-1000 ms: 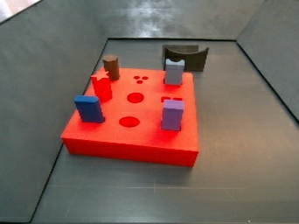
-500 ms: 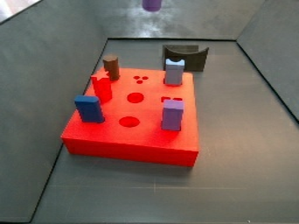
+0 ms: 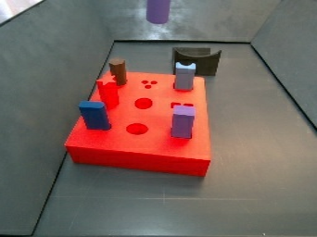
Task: Pick up the round object. Move up. Place the round object on the fixture. Regrasp the round object. Move to above the board. Insert the round object.
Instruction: Insert the round object.
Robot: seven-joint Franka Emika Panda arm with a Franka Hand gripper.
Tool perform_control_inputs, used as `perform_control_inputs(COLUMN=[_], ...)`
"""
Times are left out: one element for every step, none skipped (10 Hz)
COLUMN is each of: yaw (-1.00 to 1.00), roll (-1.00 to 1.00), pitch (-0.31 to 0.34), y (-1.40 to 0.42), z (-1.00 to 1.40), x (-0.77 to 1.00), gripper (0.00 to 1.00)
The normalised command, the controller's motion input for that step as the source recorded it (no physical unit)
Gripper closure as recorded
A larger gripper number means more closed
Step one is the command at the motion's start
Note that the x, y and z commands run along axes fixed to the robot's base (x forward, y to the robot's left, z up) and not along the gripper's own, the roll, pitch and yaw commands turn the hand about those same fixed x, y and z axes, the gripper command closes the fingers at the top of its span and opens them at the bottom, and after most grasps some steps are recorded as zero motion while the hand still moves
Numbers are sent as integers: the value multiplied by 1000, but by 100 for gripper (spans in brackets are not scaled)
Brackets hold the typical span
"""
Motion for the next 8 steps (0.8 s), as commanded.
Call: perform_control_inputs(yaw=[-254, -240, -229, -206, -231, -251, -331, -231], roll=[-306, -316, -334, -366, -387, -369, -266, -257], pitch=[30, 29, 14, 0, 0, -9, -184, -237], y=[69, 89, 114, 151, 177, 194, 0, 0], z=[-474, -463, -434, -380, -351, -400, -543, -491], x=[126, 129, 129, 114, 51, 0, -377, -314], gripper=[100, 100, 100, 100, 100, 100, 100, 100])
